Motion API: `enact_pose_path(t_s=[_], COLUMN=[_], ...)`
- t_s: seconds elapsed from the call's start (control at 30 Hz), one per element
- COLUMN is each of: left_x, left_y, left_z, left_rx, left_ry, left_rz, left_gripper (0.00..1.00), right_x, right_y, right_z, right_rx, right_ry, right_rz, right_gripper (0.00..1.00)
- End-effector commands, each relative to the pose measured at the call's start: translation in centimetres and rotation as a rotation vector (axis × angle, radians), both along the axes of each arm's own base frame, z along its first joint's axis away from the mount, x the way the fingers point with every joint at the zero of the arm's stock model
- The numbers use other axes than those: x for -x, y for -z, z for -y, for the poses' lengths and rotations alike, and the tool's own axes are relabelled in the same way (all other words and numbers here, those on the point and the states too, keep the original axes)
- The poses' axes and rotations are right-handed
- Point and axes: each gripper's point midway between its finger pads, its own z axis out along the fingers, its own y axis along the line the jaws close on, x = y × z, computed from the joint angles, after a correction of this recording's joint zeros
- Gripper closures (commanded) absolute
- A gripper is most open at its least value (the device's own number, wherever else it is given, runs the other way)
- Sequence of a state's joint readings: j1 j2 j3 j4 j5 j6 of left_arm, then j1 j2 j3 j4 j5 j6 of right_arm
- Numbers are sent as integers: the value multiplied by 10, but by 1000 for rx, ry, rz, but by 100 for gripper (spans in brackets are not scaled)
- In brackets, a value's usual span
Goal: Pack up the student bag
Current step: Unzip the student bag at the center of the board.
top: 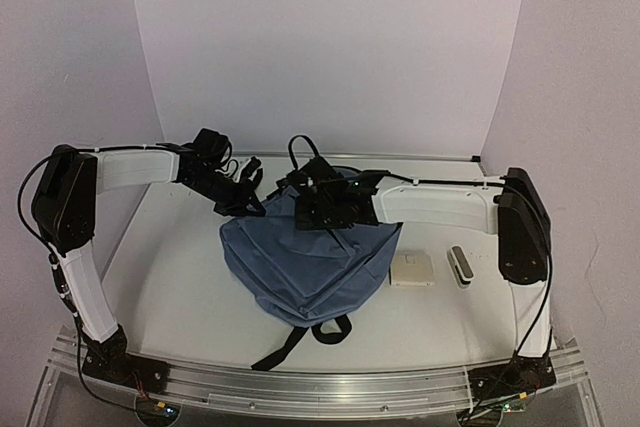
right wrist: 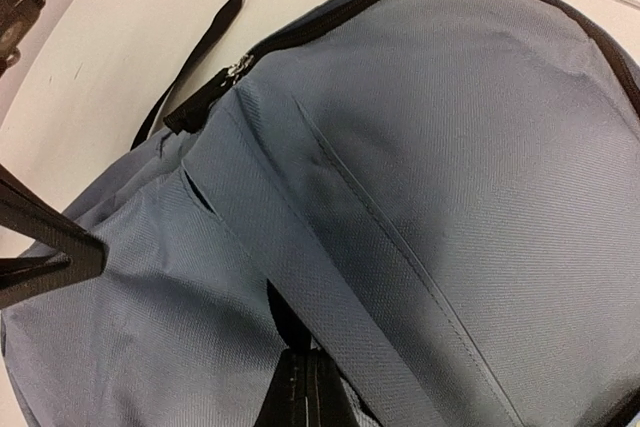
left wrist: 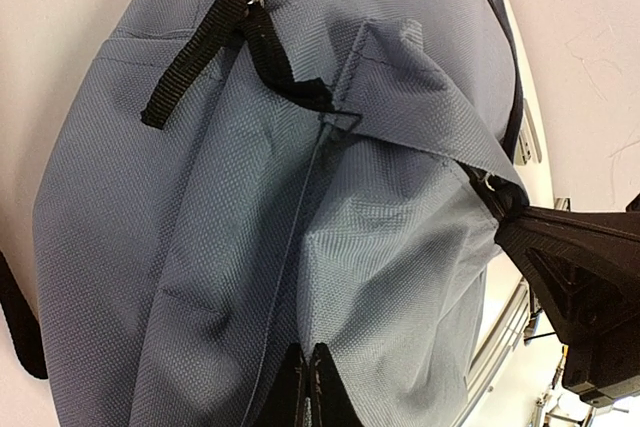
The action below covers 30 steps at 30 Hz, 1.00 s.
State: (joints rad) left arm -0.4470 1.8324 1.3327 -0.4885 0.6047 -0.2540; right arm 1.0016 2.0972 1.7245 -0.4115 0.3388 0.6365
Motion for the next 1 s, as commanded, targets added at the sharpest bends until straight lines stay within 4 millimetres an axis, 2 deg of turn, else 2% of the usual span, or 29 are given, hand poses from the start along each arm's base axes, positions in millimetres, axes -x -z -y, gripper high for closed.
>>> enact_pose_path(t_s=[0.0,0.43,0.67,0.97], left_x=[-8,-12,-14,-19], left_y=[-6,-4,-6,-4], left_z=[0,-8,-11,-18], left_rx=[-14,-62,-62,-64], left_ry=[-16,-44,-53,-72], left_rz=[48,67,80,76], left_gripper=[100,100,100,100], right_x=[8,36,61,92], right_y=[-23,-20,6,28], right_z=[10,31,53,85], right_rx=[-49,-100,-105,-113], right_ry=[-6,-30,-22,6], right_rz=[5,-57,-136,-209], right_gripper=[100,100,100,100])
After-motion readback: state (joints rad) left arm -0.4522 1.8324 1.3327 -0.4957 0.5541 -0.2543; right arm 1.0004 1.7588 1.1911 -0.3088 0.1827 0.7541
